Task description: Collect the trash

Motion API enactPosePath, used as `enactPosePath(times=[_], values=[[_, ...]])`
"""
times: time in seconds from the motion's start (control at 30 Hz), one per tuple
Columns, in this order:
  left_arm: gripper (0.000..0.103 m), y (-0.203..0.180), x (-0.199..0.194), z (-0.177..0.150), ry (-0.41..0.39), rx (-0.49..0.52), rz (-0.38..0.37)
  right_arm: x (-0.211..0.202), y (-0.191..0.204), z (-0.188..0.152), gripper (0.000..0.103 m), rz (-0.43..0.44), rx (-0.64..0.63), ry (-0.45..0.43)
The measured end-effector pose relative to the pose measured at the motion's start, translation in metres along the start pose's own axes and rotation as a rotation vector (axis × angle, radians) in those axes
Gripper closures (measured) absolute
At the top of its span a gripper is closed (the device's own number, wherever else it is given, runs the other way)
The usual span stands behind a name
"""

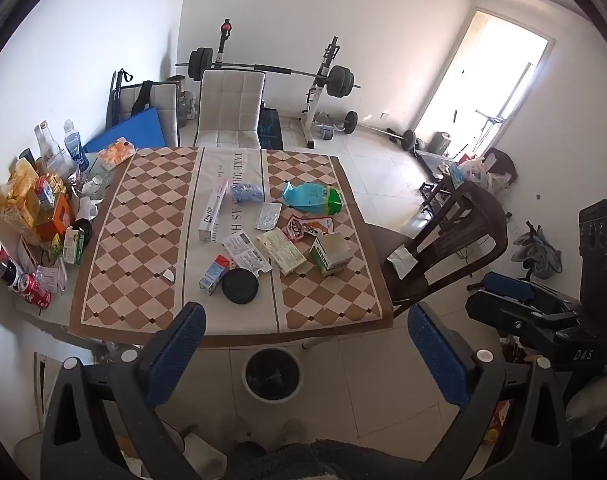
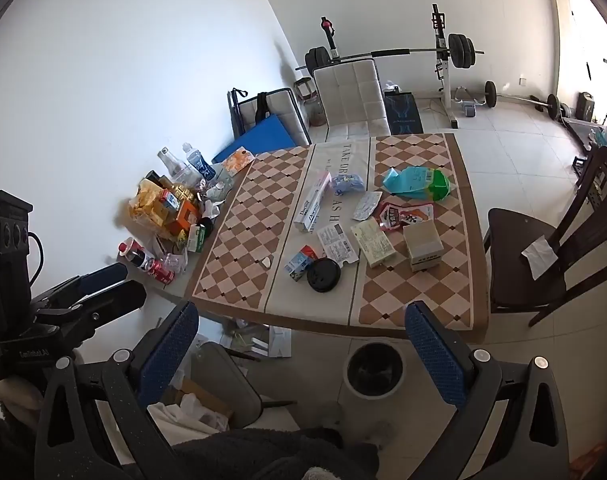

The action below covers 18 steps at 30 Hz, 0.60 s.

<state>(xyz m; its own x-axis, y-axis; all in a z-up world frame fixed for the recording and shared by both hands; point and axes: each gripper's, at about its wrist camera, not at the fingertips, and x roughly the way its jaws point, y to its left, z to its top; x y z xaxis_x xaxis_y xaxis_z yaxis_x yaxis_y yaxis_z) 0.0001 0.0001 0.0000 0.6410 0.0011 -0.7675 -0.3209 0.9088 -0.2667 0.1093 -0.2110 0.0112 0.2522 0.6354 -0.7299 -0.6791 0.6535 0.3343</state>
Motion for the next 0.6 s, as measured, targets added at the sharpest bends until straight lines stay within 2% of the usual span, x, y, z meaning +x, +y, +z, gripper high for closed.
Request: enactPosePath(times=[0.6], values=[[0.000,0.000,-0.004,-0.001,-0.003,0.010,0.005,0.007,0.010,-0.001,0.000,0.001,0.002,0.015]])
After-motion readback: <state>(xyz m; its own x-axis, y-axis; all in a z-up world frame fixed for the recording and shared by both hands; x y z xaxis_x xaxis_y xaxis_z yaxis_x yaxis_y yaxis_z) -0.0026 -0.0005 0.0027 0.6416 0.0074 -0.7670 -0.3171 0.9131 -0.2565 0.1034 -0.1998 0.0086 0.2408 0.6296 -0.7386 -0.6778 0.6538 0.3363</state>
